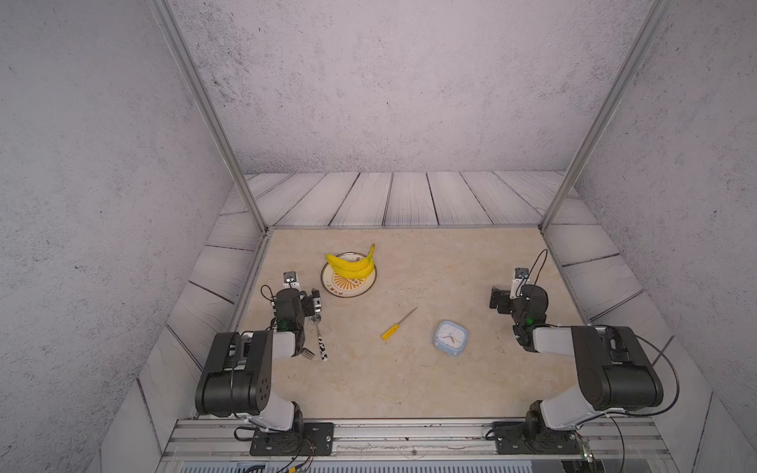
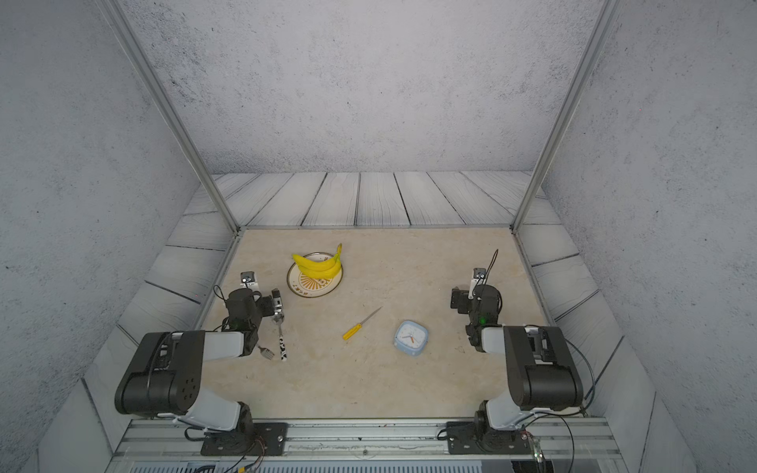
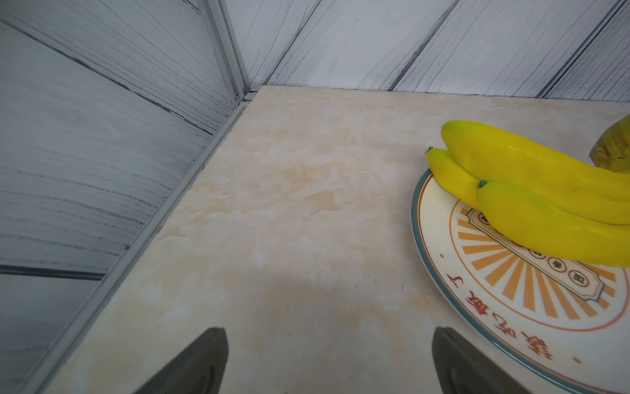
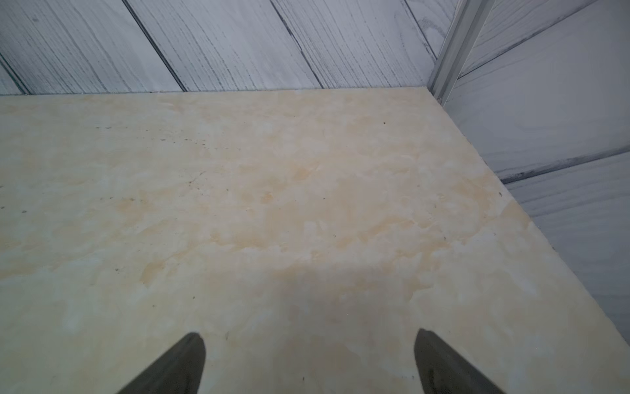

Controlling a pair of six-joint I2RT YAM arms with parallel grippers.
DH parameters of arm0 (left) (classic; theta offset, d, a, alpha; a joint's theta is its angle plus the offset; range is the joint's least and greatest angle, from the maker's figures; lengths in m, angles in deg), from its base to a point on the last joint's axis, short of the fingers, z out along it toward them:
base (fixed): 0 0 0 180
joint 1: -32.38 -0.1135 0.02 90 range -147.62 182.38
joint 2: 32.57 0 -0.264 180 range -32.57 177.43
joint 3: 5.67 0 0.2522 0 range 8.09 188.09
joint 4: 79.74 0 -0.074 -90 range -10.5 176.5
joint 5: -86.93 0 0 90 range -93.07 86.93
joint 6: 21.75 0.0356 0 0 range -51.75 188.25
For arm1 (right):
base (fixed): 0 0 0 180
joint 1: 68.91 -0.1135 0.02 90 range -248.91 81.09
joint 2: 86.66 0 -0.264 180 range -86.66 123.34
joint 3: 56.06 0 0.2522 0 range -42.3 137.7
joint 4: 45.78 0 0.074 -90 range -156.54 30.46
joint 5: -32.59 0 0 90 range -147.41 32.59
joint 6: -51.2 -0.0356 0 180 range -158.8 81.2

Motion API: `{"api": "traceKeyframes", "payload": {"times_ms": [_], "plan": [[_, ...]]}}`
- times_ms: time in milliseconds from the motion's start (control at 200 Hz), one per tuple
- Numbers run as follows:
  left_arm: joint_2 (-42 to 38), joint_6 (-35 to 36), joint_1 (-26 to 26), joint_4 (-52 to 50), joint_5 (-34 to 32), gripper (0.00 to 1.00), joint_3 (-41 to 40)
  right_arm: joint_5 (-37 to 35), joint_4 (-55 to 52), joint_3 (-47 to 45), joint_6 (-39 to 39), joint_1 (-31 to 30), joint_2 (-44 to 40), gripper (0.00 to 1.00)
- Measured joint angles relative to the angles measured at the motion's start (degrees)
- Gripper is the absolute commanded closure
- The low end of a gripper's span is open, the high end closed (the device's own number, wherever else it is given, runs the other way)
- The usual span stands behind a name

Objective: Remove the battery from the alarm
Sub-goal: Pick up the alarm from the center of the board.

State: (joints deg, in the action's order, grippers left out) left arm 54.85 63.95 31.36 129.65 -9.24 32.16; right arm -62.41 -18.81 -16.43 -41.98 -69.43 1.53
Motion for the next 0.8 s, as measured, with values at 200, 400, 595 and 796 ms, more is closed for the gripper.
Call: {"api": "traceKeyframes", "payload": {"times_ms": [200, 400, 595, 796], "plan": [[0.0, -0.02, 0.0, 0.04, -0.04, 0.01, 0.0, 0.02, 0.02, 0.0, -0.02, 0.0, 0.0, 0.0], [-1.42, -0.46, 0.0, 0.76, -1.03, 0.01, -0.11, 0.04, 0.66, -0.63, -0.07, 0.02, -0.42, 0.0], [-1.16, -0.68, 0.0, 2.1, -1.14, 0.01, -0.11, 0.04, 0.96, -0.83, -0.04, 0.11, -0.44, 0.0], [-0.83, -0.61, 0.17, 1.99, -1.6, 0.01, -0.11, 0.04, 0.28, -0.31, -0.04, 0.11, -0.44, 0.0]]}}
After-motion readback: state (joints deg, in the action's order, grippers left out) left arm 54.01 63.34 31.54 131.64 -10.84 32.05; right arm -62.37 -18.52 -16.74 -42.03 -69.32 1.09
